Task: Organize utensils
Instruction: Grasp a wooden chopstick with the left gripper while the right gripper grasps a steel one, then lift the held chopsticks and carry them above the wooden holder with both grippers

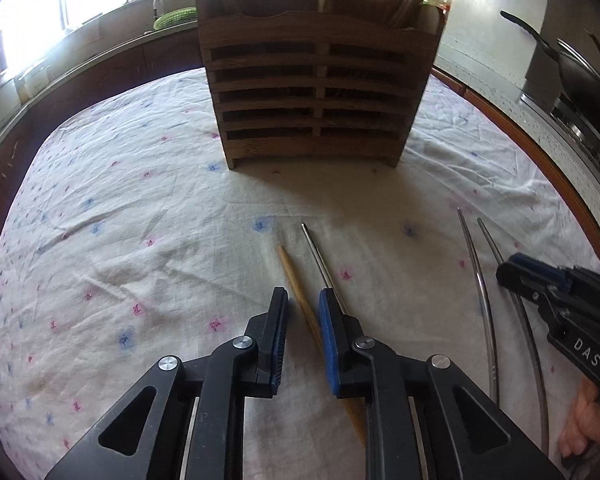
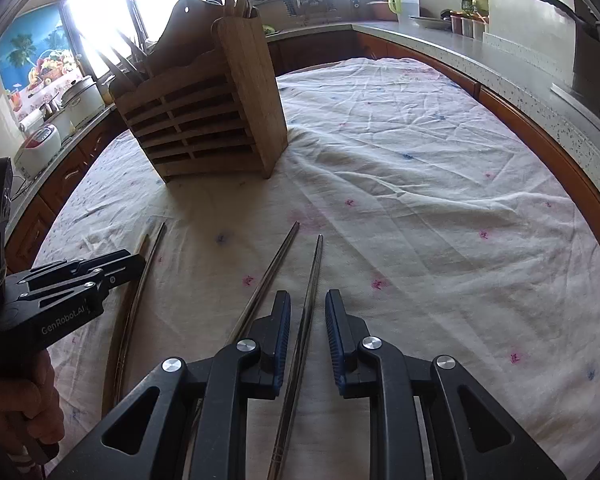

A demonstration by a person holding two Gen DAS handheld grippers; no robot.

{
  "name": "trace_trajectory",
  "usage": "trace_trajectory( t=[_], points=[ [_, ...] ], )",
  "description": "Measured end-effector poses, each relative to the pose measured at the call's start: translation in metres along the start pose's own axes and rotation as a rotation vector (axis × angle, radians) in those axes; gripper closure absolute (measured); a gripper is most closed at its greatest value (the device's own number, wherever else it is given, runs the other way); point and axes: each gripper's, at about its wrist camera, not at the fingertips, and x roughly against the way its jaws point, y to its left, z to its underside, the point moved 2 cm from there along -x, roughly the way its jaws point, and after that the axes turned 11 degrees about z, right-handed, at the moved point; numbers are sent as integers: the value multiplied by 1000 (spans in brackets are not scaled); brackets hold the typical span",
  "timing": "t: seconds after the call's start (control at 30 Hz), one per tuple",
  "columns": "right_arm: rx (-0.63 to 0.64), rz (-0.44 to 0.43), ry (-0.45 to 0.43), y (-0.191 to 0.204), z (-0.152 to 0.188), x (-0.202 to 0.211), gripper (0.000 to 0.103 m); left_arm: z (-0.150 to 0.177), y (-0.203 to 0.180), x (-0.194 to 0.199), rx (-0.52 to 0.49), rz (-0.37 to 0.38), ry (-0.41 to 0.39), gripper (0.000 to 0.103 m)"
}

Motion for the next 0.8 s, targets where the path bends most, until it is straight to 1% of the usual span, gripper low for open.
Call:
trace_trajectory(
  t=[0.03, 0.13, 0.23, 0.3, 0.47, 0.5, 0.53, 0.57, 0.6, 0.7, 0.8],
  points=[
    [4, 1, 1, 0, 0, 0, 85, 1, 0, 2, 0, 10, 8, 91],
    [3, -3, 5, -1, 0, 1, 86, 1, 8, 4, 47, 33, 17, 91],
    [-2, -2, 7, 0, -4, -2, 86, -5, 9, 1, 74, 29, 14, 91],
    [0, 2, 6, 2, -9, -6, 85, -7, 6, -3, 66, 21, 2, 91],
    [53, 39, -16, 11, -15, -14, 85, -5, 0, -8, 38, 0, -30, 96],
    [68, 59, -18, 13, -15, -14, 89, -5, -1, -8, 33, -5, -32, 97],
    [68, 59, -18, 13, -15, -14, 92, -4, -1, -7, 34, -3, -33, 99],
    [55, 51, -16, 10, -15, -14, 96, -3, 0, -5, 44, 7, -35, 100],
    [55, 51, -16, 10, -15, -14, 98, -1, 1, -2, 55, 15, -38, 100],
    [13, 13, -11, 4, -15, -8, 98, 4, 6, 15, 89, 46, -78, 100],
    [-14, -31, -45, 2, -13, 12, 98, 11, 9, 43, 118, 94, -135, 100]
  ],
)
